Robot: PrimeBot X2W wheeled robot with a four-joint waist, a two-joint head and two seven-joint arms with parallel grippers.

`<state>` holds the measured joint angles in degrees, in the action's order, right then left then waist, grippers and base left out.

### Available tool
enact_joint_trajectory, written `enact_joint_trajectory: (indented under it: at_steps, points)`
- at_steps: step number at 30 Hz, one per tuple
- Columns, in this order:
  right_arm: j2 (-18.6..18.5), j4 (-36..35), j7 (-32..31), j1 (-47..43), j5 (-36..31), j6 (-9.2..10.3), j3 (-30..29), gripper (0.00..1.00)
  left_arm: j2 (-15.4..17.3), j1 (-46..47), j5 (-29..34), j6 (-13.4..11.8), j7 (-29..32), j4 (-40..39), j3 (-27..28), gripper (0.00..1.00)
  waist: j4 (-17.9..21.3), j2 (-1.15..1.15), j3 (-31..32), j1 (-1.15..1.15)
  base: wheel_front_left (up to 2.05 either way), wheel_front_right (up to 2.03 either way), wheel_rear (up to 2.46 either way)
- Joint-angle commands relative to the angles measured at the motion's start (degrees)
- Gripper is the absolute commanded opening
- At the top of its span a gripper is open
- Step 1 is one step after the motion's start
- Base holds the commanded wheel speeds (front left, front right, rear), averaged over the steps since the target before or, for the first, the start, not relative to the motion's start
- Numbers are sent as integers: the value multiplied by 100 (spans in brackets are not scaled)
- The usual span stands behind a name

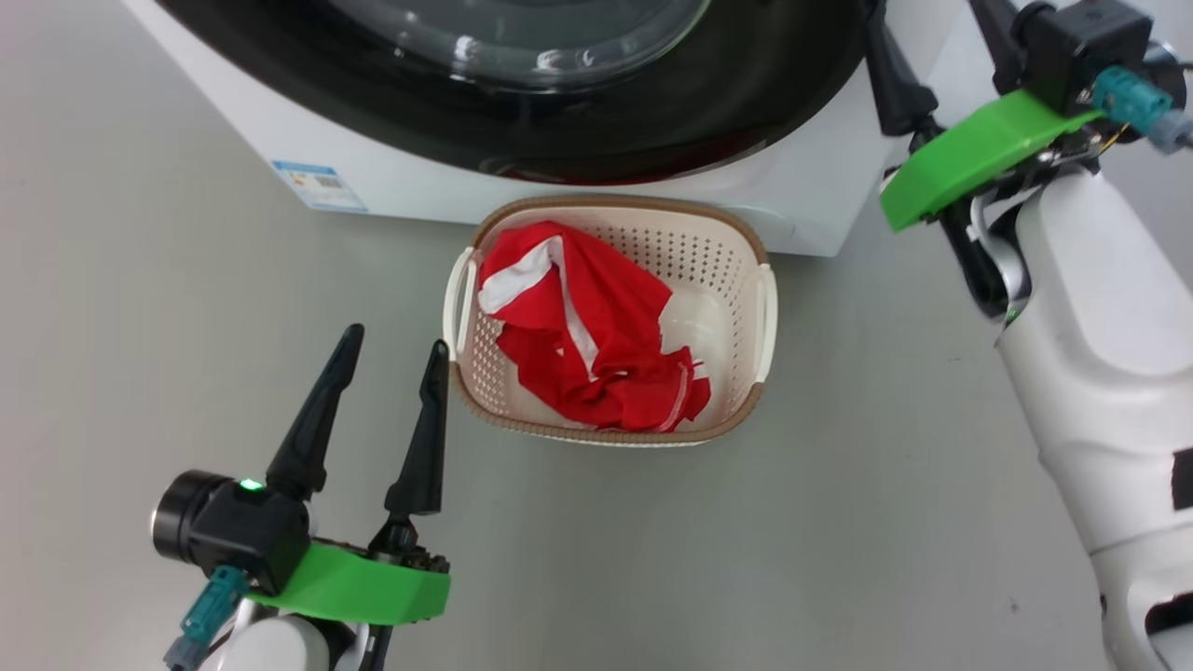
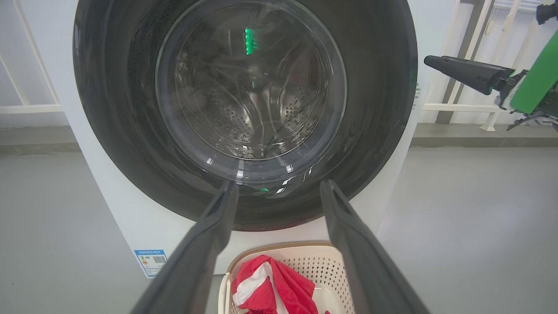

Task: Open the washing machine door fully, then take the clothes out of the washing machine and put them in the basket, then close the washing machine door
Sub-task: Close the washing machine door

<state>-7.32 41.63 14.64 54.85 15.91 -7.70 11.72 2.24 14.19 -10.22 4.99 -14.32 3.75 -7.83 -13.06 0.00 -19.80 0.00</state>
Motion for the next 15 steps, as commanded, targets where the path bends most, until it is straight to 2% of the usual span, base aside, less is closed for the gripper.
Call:
enact_joint_trajectory:
  at_steps: [1,15]
  points:
    - [128,-279,36,-197,-76,21,26,100,64,-23,-35,-47,-68,-106,225,100,138,0,135,0,0,0,0]
    - [232,-1467,36,-1696,-408,21,-484,100,64,-183,-85,2,-68,81,390,100,619,0,693,0,0,0,0]
